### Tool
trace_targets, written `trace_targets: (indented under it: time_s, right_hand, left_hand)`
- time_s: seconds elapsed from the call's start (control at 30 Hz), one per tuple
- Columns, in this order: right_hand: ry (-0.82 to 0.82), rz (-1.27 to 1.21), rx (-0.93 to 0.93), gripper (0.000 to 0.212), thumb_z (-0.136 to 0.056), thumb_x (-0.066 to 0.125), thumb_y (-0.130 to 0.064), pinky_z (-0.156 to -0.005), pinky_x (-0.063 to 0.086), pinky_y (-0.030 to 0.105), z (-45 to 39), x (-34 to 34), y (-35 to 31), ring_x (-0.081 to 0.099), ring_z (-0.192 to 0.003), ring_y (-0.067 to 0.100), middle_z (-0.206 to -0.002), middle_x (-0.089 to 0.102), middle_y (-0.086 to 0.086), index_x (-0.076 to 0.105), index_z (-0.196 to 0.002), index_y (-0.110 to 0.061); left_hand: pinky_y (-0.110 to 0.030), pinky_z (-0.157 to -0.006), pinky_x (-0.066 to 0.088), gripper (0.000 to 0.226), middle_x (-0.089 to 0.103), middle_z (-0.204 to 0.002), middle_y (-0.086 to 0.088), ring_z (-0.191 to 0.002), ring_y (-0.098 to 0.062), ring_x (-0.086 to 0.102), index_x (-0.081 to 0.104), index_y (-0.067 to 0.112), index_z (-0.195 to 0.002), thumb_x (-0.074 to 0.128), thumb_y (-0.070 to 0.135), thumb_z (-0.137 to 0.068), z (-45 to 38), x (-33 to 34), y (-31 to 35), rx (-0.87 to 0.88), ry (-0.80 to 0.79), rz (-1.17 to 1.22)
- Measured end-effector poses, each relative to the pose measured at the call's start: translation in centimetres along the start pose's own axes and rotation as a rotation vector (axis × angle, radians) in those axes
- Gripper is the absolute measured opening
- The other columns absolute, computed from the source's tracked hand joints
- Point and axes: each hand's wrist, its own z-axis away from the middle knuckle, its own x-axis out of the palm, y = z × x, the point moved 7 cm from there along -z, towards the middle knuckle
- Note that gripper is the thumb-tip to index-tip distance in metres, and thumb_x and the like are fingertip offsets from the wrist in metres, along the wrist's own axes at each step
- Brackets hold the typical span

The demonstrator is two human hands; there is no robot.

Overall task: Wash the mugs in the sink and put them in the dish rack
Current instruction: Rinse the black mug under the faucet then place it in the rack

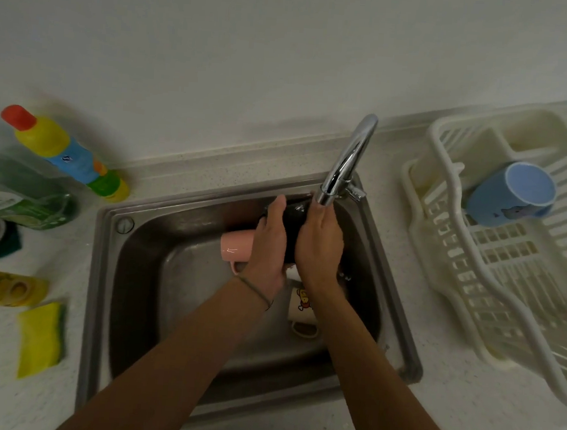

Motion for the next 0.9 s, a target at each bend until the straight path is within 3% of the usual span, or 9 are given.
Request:
trace_targets:
  time_s: [0.1, 0.23, 0.3, 0.4, 0.5, 0.57, 0.73, 0.8, 0.9]
  right_hand:
    - [0.039, 0.109, -0.110, 0.049, -0.099, 0.029, -0.059, -0.079, 0.055, 0.040, 0.9, 0.1, -1.0, 0.065, -0.086, 0.014, -0.095, 0.067, -0.003, 0.061, -0.103, -0.022]
    - [-0.162, 0.118, 0.144, 0.030, -0.108, 0.035, -0.029, -0.091, 0.054, 0.044, -2.4, 0.1, 0.1, 0.064, -0.099, 0.027, -0.110, 0.066, 0.013, 0.060, -0.102, -0.013]
    - [-0.065, 0.051, 0.130, 0.035, -0.107, 0.036, -0.035, -0.088, 0.055, 0.047, -1.7, 0.1, -0.2, 0.066, -0.092, 0.026, -0.100, 0.068, 0.010, 0.061, -0.092, -0.016]
    - [0.001, 0.085, -0.044, 0.048, -0.105, 0.030, -0.054, -0.085, 0.054, 0.039, 1.2, 0.5, -1.4, 0.066, -0.094, 0.018, -0.101, 0.068, 0.003, 0.062, -0.107, -0.018]
    - [-0.162, -0.105, 0.216, 0.042, -0.103, 0.032, -0.054, -0.092, 0.054, 0.047, 0.1, 0.3, -0.5, 0.066, -0.093, 0.020, -0.097, 0.067, 0.004, 0.060, -0.097, -0.024]
    - [-0.217, -0.188, 0.418, 0.034, -0.107, 0.035, -0.041, -0.095, 0.052, 0.047, -1.2, -0.1, 0.4, 0.063, -0.091, 0.022, -0.095, 0.065, 0.007, 0.058, -0.091, -0.021]
    - [-0.083, 0.124, -0.001, 0.044, -0.105, 0.029, -0.051, -0.088, 0.051, 0.040, 0.8, 0.3, -0.8, 0.063, -0.098, 0.018, -0.103, 0.064, -0.001, 0.060, -0.109, -0.019]
    - [-0.078, 0.115, -0.063, 0.049, -0.100, 0.028, -0.061, -0.089, 0.052, 0.041, 1.5, 0.3, -0.8, 0.063, -0.099, 0.016, -0.108, 0.064, -0.001, 0.058, -0.111, -0.024]
    - [-0.242, -0.037, 0.123, 0.043, -0.103, 0.032, -0.054, -0.090, 0.055, 0.044, -0.3, 0.5, -0.2, 0.066, -0.098, 0.019, -0.102, 0.069, 0.002, 0.063, -0.106, -0.023]
  left_hand:
    - [-0.037, -0.082, 0.060, 0.048, 0.075, -0.113, -0.010, -0.100, -0.023, 0.073, 0.068, 0.012, -0.124, 0.061, 0.051, -0.097, -0.3, -0.6, 0.4, 0.031, 0.011, 0.030]
    - [-0.043, -0.079, 0.062, 0.046, 0.072, -0.117, -0.013, -0.103, -0.027, 0.071, 0.066, 0.016, -0.126, 0.055, 0.051, -0.099, -0.1, -0.7, 0.3, 0.016, -0.044, 0.007]
    - [-0.039, -0.078, 0.061, 0.039, 0.072, -0.114, -0.012, -0.101, -0.024, 0.070, 0.068, 0.015, -0.116, 0.054, 0.048, -0.101, 0.2, -0.5, 0.7, 0.020, -0.024, 0.015]
    - [-0.032, -0.073, 0.058, 0.042, 0.074, -0.112, -0.011, -0.099, -0.022, 0.071, 0.071, 0.013, -0.112, 0.052, 0.048, -0.101, 0.2, -0.7, 1.1, 0.046, -0.013, 0.011]
    - [-0.033, -0.064, 0.061, 0.047, 0.072, -0.118, -0.014, -0.099, -0.024, 0.071, 0.066, 0.013, -0.126, 0.053, 0.049, -0.100, 0.4, -1.2, 0.6, 0.020, -0.020, -0.012]
    - [-0.044, -0.080, 0.063, 0.041, 0.069, -0.114, -0.012, -0.101, -0.026, 0.069, 0.063, 0.014, -0.124, 0.058, 0.046, -0.099, 0.8, -1.1, 0.2, 0.036, 0.018, -0.002]
    - [-0.055, -0.105, 0.052, 0.093, 0.067, -0.128, -0.015, -0.116, -0.031, 0.067, 0.060, 0.013, -0.136, 0.070, 0.072, -0.064, 0.4, -0.6, -0.4, 0.077, 0.027, 0.034]
    - [-0.050, -0.099, 0.055, 0.070, 0.070, -0.120, -0.014, -0.109, -0.028, 0.069, 0.066, 0.011, -0.125, 0.068, 0.064, -0.078, 0.1, -0.9, -0.2, 0.087, 0.026, 0.012]
    - [-0.038, -0.074, 0.060, 0.030, 0.072, -0.099, -0.008, -0.090, -0.021, 0.070, 0.069, 0.014, -0.107, 0.057, 0.042, -0.100, 0.0, -1.0, -0.1, 0.036, -0.061, -0.030]
